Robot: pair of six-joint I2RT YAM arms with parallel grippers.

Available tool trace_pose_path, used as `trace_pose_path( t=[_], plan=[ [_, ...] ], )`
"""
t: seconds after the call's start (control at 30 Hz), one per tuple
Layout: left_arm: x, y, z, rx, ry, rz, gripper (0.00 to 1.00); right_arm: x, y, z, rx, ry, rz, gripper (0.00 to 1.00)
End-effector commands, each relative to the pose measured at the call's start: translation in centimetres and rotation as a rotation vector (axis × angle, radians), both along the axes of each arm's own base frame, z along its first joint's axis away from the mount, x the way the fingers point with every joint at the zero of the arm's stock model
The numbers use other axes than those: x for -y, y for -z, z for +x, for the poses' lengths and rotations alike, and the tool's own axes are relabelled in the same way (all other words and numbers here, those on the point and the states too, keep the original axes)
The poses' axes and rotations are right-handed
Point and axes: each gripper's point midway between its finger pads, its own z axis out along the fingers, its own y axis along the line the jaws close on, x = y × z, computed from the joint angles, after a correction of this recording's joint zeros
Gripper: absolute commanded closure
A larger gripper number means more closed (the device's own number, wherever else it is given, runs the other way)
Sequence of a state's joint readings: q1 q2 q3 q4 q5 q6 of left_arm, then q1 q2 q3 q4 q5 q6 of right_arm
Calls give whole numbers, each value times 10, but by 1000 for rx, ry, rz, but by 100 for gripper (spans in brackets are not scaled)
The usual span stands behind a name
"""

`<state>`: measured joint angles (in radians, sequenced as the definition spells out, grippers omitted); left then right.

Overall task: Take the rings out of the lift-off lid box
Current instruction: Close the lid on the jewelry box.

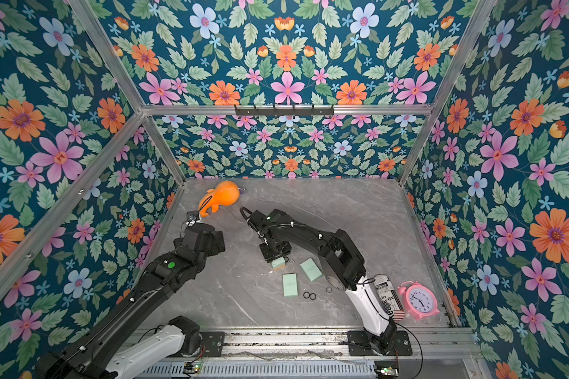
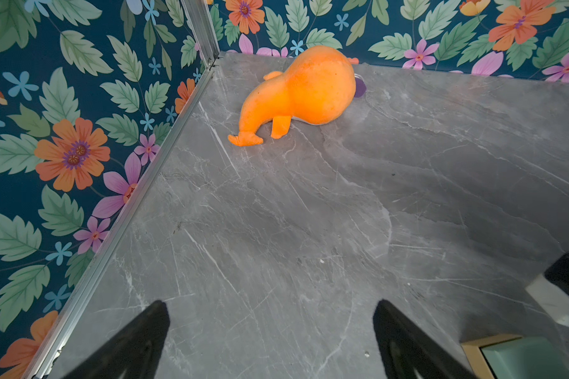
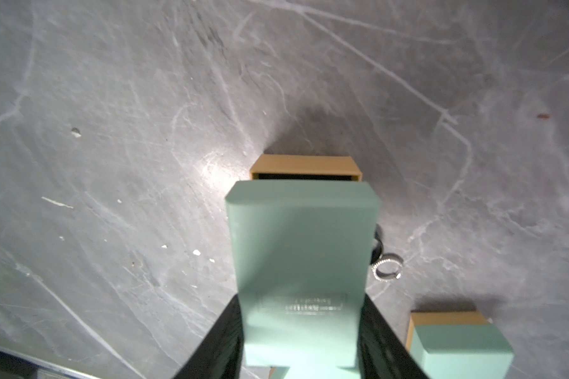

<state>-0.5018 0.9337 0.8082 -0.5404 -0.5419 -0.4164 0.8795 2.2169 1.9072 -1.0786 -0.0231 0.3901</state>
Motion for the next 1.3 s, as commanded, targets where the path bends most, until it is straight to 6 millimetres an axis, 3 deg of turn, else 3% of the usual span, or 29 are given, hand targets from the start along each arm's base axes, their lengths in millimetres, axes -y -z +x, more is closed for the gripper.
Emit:
trace_pose_path(
  t=[0.0,0.83,1.27],
  plan=[
    [-1,1,-2,-13,4,11,0,3,3,-2,-6,8,-16,69],
    [-2,2,-2,-16,5,8,0,3,9,1,-7,15,-33,69],
    [-3,1,-1,-15,1,8,0,2,-1,2,7,-1,-23,69]
  ],
)
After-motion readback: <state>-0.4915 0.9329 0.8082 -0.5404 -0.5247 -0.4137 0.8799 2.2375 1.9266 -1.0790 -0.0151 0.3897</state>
